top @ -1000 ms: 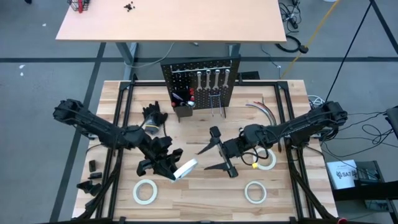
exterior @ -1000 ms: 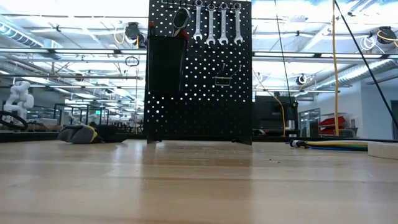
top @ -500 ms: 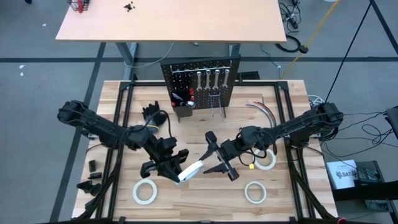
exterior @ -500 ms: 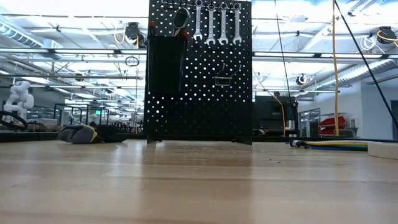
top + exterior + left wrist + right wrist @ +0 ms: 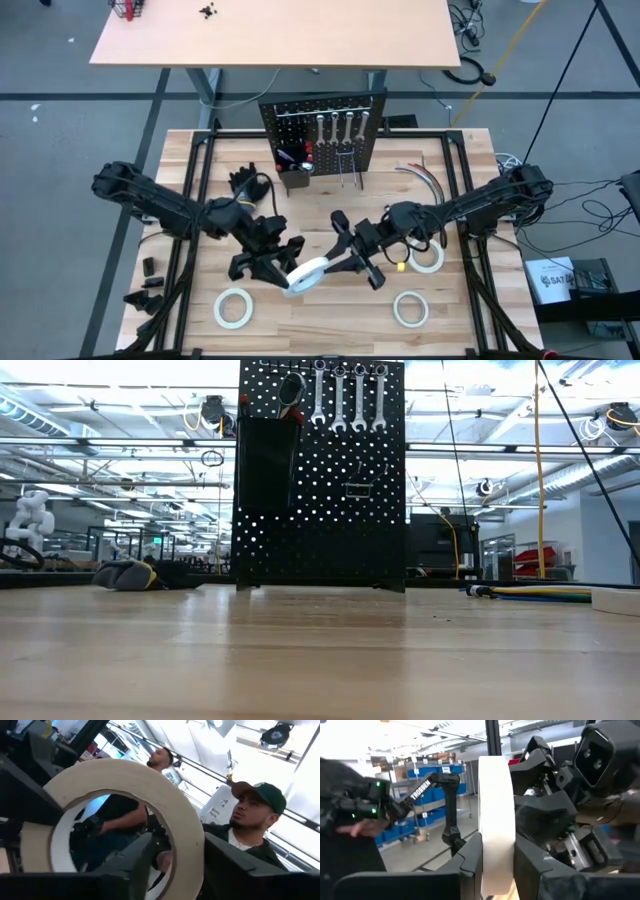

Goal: Hang tools onto peg board
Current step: Hang the white tape on the peg board

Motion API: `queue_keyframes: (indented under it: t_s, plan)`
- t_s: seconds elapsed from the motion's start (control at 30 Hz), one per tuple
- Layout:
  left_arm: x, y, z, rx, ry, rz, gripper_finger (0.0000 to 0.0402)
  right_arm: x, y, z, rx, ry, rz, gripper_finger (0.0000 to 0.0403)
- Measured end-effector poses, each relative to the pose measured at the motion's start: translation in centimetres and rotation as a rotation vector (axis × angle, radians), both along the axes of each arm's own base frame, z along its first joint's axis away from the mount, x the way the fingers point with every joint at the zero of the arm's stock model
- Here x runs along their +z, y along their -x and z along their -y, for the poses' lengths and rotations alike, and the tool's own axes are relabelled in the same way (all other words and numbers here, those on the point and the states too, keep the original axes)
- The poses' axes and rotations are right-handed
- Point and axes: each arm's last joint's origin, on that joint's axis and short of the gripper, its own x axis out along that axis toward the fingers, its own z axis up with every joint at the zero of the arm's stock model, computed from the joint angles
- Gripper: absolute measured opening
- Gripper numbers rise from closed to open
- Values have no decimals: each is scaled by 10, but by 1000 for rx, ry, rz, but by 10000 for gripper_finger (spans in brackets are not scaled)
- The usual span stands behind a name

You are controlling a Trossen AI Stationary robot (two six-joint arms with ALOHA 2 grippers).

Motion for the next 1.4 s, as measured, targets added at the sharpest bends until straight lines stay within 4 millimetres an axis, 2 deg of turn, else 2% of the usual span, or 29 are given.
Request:
queue_keyframes:
  t_s: [0.13,0.4,0.67,0.83,0.97,1.1,1.23,1.4]
  plan:
    - [2,2,-9,-68,-49,21,198,6,4,-1,7,-73,-24,68]
    - [-2,-3,-37,-103,-88,-30,204,33,31,-5,13,-98,-21,68]
    - [-17,-10,-66,-8,-166,-150,205,45,79,-12,-297,-29,-223,68]
    - [-22,-5,-76,156,-238,-231,205,48,113,-14,-453,-22,-338,68]
    - [-14,9,-76,321,-331,-218,205,34,136,-3,-548,-79,-424,68]
    - [-6,22,-70,459,-419,-210,205,3,153,15,-593,-192,-454,68]
    - [-7,28,-68,490,-447,-244,205,-21,161,31,-621,-264,-373,68]
    - [-12,27,-67,489,-459,-291,205,-44,164,52,-680,-223,-347,68]
